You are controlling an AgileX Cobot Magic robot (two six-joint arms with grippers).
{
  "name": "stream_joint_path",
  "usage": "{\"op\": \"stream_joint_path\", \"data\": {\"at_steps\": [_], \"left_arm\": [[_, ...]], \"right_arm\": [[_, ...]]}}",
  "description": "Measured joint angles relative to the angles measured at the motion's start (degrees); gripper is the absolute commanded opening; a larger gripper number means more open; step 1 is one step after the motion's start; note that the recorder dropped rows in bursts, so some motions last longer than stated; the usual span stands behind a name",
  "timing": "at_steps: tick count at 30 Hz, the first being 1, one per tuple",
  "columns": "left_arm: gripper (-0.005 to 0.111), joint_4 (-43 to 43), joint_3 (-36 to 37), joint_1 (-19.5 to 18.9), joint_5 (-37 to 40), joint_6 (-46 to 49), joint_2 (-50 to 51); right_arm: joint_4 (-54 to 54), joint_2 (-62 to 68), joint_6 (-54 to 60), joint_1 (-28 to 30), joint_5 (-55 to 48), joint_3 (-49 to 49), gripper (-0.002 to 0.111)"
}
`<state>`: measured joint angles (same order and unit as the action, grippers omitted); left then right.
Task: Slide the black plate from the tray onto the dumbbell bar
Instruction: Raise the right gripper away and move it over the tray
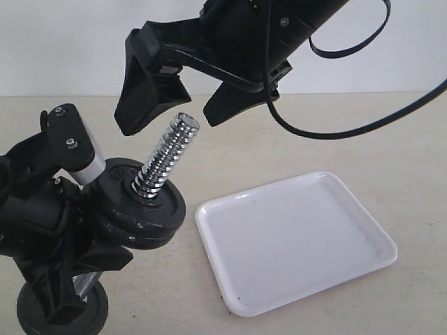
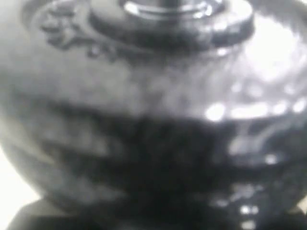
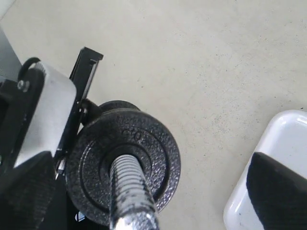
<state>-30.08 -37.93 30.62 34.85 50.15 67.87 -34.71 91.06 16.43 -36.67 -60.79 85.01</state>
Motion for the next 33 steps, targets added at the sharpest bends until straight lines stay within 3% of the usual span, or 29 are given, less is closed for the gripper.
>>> {"op": "stream_joint_path", "data": {"at_steps": [6,12,15,22,33], "left_arm": [[0.004,0.10,0.00,0.00,2.46,0.01,0.00],[0.004,0.19,0.00,0.00,1.90,0.09,0.00],[0.004,0.31,0.00,0.00,1.90,0.23,0.00],[0.004,0.47,0.00,0.00,1.29,0.26,0.00],[0.004,0.20,0.00,0.00,-2.56,-3.49,3.47]], "right_arm": [[1.64,0.00,0.00,0.00,1.07,0.00,0.098],[13.77,0.00,-5.36,0.00,2.37,0.00,0.096],[21.25,-0.08,-9.78,0.00,2.53,0.00,0.078],[29.89,-0.72,-14.54,0.00,2.42,0.00,-0.001],[34.71,-1.41,-16.43,0.00,-4.75,0.00,0.000]]}}
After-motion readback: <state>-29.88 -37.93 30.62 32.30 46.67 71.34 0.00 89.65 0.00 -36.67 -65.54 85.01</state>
